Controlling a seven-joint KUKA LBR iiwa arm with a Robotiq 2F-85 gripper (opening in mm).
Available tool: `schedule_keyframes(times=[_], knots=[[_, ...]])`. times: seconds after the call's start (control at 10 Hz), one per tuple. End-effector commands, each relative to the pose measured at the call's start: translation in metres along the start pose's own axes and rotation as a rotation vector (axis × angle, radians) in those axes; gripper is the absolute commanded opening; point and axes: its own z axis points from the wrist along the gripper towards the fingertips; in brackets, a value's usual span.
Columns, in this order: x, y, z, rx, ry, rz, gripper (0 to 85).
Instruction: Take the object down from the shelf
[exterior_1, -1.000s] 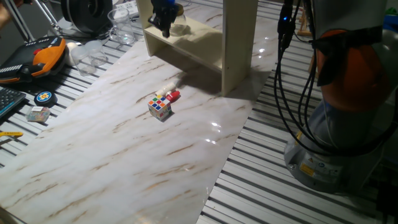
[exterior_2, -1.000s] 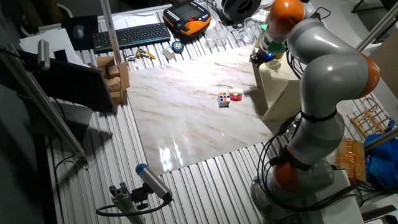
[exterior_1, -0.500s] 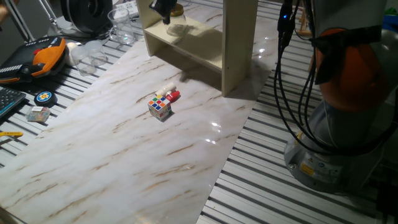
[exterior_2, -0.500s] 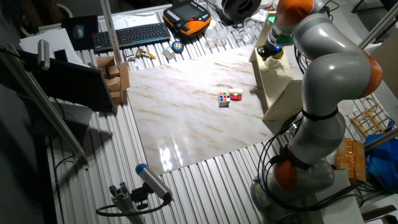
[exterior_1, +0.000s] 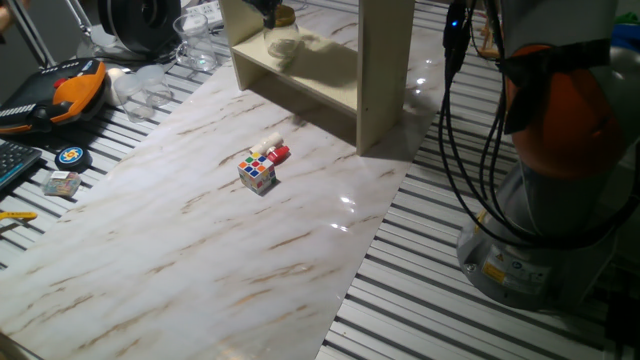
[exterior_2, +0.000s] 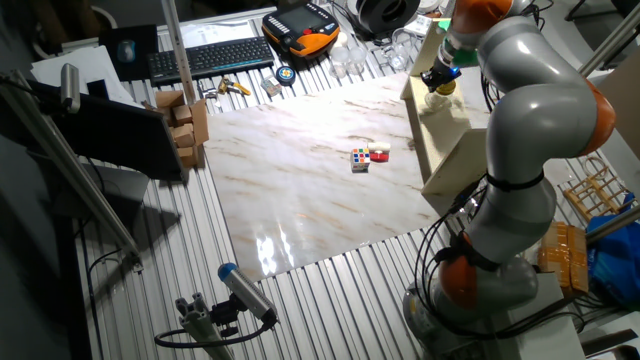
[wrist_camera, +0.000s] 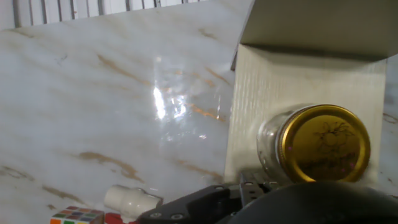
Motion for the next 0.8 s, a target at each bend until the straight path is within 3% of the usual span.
schedule_keyframes(times=[0.0, 0.3, 0.7], knots=[[0.0, -0.002, -0.001, 0.009, -0.007, 0.002, 34.0], [-0.001, -0.008, -0.003, 0.015, -0.025, 0.018, 85.0], [-0.005, -0.024, -0.006, 0.013, -0.011, -0.029, 85.0]])
